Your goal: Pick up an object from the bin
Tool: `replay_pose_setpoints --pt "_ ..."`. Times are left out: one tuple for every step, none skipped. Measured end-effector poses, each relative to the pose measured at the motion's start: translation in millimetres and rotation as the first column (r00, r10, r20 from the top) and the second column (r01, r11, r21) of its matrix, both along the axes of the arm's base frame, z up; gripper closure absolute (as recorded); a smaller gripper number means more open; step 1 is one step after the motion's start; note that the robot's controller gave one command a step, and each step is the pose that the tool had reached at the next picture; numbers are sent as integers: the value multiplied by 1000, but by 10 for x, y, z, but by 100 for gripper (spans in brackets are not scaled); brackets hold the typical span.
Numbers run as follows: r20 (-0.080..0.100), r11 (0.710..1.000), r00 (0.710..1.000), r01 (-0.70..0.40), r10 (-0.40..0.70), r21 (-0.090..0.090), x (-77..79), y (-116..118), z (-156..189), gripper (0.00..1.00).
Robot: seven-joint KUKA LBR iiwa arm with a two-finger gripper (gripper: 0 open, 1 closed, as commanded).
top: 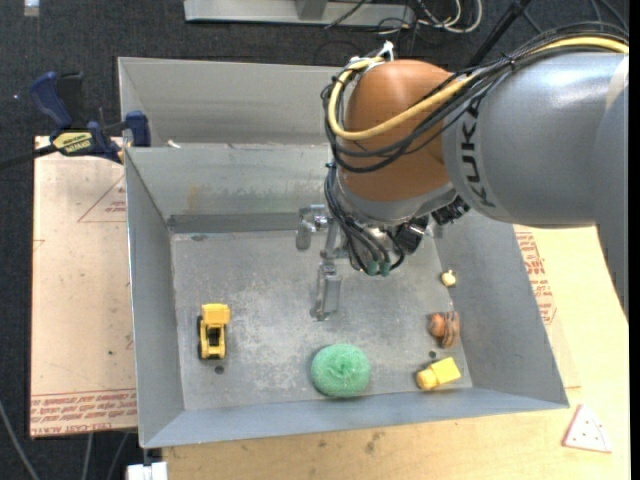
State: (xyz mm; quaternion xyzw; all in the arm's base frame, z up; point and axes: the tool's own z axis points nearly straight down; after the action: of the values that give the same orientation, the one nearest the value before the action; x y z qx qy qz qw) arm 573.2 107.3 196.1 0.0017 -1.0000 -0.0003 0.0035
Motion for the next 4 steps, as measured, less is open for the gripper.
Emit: replay_pose_setpoints --pt "8 1000 1000 3 -3 1 16 -7 49 0" --pt "12 993 993 -117 117 0 52 318 -423 0" --pt "9 997 997 -82 82 1 -83 1054 -623 0" --pt "11 985 985 -174 174 3 -53 1393 -628 0"
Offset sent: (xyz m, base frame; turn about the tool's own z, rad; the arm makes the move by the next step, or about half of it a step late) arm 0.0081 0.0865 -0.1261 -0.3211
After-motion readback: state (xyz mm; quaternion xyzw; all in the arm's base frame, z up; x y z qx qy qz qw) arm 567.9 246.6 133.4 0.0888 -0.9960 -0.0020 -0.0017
